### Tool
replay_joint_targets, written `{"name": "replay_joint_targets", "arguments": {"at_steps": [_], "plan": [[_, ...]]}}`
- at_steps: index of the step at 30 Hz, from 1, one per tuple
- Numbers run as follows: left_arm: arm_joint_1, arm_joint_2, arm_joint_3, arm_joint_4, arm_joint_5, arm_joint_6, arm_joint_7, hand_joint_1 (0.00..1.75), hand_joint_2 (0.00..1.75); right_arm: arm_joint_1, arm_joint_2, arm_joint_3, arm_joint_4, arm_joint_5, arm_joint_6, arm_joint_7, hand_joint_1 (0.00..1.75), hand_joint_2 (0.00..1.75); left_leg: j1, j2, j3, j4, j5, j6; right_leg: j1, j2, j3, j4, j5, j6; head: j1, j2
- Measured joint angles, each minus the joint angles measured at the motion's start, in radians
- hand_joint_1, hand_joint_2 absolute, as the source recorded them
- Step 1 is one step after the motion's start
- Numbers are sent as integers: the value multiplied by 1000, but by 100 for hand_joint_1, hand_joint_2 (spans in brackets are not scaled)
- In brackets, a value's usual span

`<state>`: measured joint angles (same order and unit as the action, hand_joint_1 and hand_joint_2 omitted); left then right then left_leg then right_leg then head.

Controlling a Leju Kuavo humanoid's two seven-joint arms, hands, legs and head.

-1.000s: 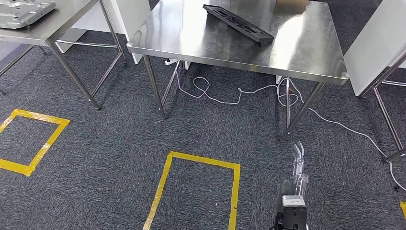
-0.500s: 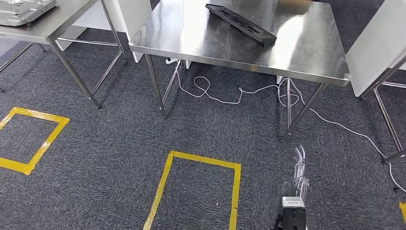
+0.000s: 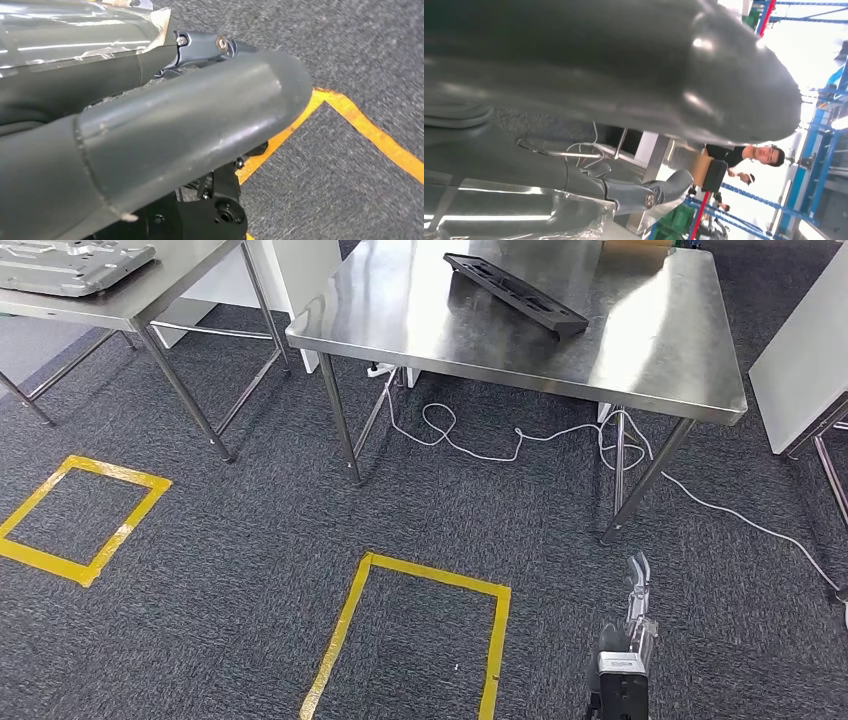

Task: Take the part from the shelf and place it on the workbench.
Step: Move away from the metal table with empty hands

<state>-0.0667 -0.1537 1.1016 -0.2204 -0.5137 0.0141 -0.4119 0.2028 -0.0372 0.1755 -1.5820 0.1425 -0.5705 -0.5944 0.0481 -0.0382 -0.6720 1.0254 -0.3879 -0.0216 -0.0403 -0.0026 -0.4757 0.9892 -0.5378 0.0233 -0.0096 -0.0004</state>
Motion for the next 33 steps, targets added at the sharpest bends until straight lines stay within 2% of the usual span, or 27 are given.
{"name": "replay_joint_targets", "arguments": {"at_steps": [1, 3, 4, 5, 6, 7, 9, 10, 11, 13, 14, 15, 16, 18, 19, 20, 21, 22, 23, 24, 25, 26, 28, 29, 31, 32, 33], "plan": [[0, 0, 0, 0, 0, 0, 1, 0, 0, -2, 0, 0, 1, -1, 0, 0, 0, 0, -1, 11, -22, 54, -38, 1, 3, -8, -1, 0, 4, -7, -2, 0], [-1, 0, 0, 0, 1, 1, 1, 0, 0, -4, 1, 0, 5, -1, 0, 0, 0, 0, -6, 25, -79, 201, -121, 5, 13, -24, -5, 1, 8, -14, -3, 0], [-1, 0, 0, 0, 1, 1, 1, 0, 0, -4, 1, 0, 7, -1, 0, 0, 0, 0, -8, 28, -96, 255, -144, 8, 19, -32, -8, 1, 9, -16, -3, 0], [0, 0, 0, 0, 1, 1, 1, 0, 0, -4, 1, 0, 9, -1, 0, 0, 0, 0, -11, 30, -96, 274, -149, 14, 24, -41, -10, 1, 9, -17, -3, 0], [0, 0, 0, 0, 1, 1, 1, 0, 0, -5, 1, 0, 11, -1, 0, 0, 0, 0, -15, 33, -73, 250, -135, 23, 29, -49, -10, 1, 9, -18, -3, 0], [0, 0, 0, 0, 1, 1, 1, 0, 0, -7, 1, 0, 12, -1, 0, 0, 0, 0, -21, 41, -32, 190, -110, 35, 32, -57, -9, 1, 8, -19, -3, 0], [-2, 1, 0, 0, 0, 1, 1, 0, 0, -11, 2, 0, 13, -1, 0, 0, 0, 0, -38, 78, 48, 56, -75, 61, 40, -70, -8, 2, 6, -20, -2, 0], [-3, 1, 0, 0, 0, 1, 1, 0, 0, -13, 2, 0, 14, -1, 0, 0, 0, 0, -47, 92, 69, 18, -69, 69, 42, -76, -9, 2, 5, -19, -2, 0], [-3, 1, 0, 0, 0, 1, 1, 0, 0, -13, 2, 0, 15, -2, 0, 0, 0, 0, -54, 99, 75, 3, -70, 73, 43, -82, -11, 2, 4, -18, -2, 0], [-1, 0, 0, 0, 1, 0, 1, 0, 0, -14, 2, 0, 15, -2, 0, 0, 0, 0, -56, 82, 75, -7, -65, 76, 46, -96, -11, 0, 1, -12, -3, 0], [0, -1, 0, 0, 1, 0, 0, 0, 0, -14, 1, 0, 15, -2, 0, 0, 0, 0, -54, 75, 79, -17, -60, 78, 47, -90, -12, 5, -5, -9, -2, 0], [-1, -1, 0, 0, 1, 0, 0, 0, 0, -14, -1, 1, 15, -3, 0, 0, 0, 0, -50, 66, 83, -26, -55, 82, 47, -73, -21, 26, -19, -7, -2, 0], [-2, -2, 0, 0, 1, -1, -1, 0, 0, -14, -2, 0, 15, -5, 0, 0, 0, 0, -46, 57, 87, -34, -50, 85, 46, -51, -40, 67, -41, -7, 0, 0], [-3, -2, 0, 0, 1, -1, -2, 0, 0, -11, -6, 1, 17, -9, 0, 0, 0, 0, -47, 37, 84, -37, -47, 87, 39, -12, -102, 198, -96, -11, 3, 0], [-3, -3, 0, 0, 1, -1, -2, 0, 0, -9, -6, 1, 18, -10, 0, 0, 0, 0, -47, 26, 83, -36, -46, 87, 38, -7, -131, 254, -114, -9, 5, 0], [-2, -4, 0, 0, 1, 0, -2, 0, 0, -8, -7, 1, 18, -10, 0, 1, 0, 0, -47, 15, 82, -36, -45, 87, 36, -5, -146, 281, -117, -4, 5, 0], [-2, -4, 0, 0, 1, 0, -1, 0, 0, -8, -7, 1, 19, -10, 0, 2, 0, 0, -47, 3, 82, -36, -45, 85, 34, -3, -141, 266, -101, 6, 5, 0], [-1, -5, 0, 1, 1, 2, -1, 0, 0, -8, -7, 1, 19, -8, 0, 3, 0, 0, -47, -8, 83, -35, -44, 84, 31, 2, -115, 210, -71, 16, 5, 0], [-1, -6, 0, 1, 1, 3, -1, 0, 0, -9, -7, 1, 19, -6, 0, 4, 0, 0, -47, -20, 83, -33, -43, 82, 27, 17, -81, 133, -37, 25, 6, 0], [-1, -7, 0, 1, 1, 5, -1, 0, 0, -9, -7, 1, 19, -3, 0, 6, 0, 0, -49, -30, 81, -30, -43, 79, 25, 32, -53, 65, -8, 28, 6, 0], [-2, -7, 0, 1, 1, 7, -2, 0, 0, -10, -6, 1, 19, -2, 1, 6, 0, 0, -51, -39, 79, -27, -42, 75, 24, 43, -35, 19, 10, 25, 6, 0], [-1, -7, 0, 1, 1, 7, -2, 0, 0, -10, -6, 1, 19, -1, 1, 7, 0, 0, -52, -45, 75, -25, -41, 70, 25, 50, -29, -1, 17, 18, 5, 0], [0, -7, 1, 1, 1, 8, -2, 0, 0, -12, -6, 1, 19, 0, 1, 7, 0, 0, -51, -56, 68, -24, -37, 58, 25, 36, -28, -2, 23, 0, 4, 0], [2, -7, 1, 1, 1, 8, -2, 0, 0, -14, -5, 1, 19, 0, 2, 7, 0, 0, -50, -50, 63, -18, -41, 53, 23, 29, -26, -3, 27, -8, 4, 0], [2, -6, 2, 1, 1, 8, -2, 0, 0, -17, -4, 1, 19, 0, 3, 7, 0, 0, -48, -16, 34, 42, -81, 42, 15, 10, -25, -7, 33, -23, -2, 0], [1, -7, 2, 1, 1, 8, -2, 0, 0, -17, -3, 1, 19, 1, 4, 7, 0, 0, -46, 6, 8, 99, -115, 36, 16, 1, -25, -7, 34, -27, -6, 0], [1, -7, 2, 1, 1, 8, -2, 0, 0, -16, -2, 1, 19, 1, 4, 7, 0, 0, -42, 18, -24, 170, -150, 30, 18, -10, -26, -7, 34, -30, -8, 0]]}}
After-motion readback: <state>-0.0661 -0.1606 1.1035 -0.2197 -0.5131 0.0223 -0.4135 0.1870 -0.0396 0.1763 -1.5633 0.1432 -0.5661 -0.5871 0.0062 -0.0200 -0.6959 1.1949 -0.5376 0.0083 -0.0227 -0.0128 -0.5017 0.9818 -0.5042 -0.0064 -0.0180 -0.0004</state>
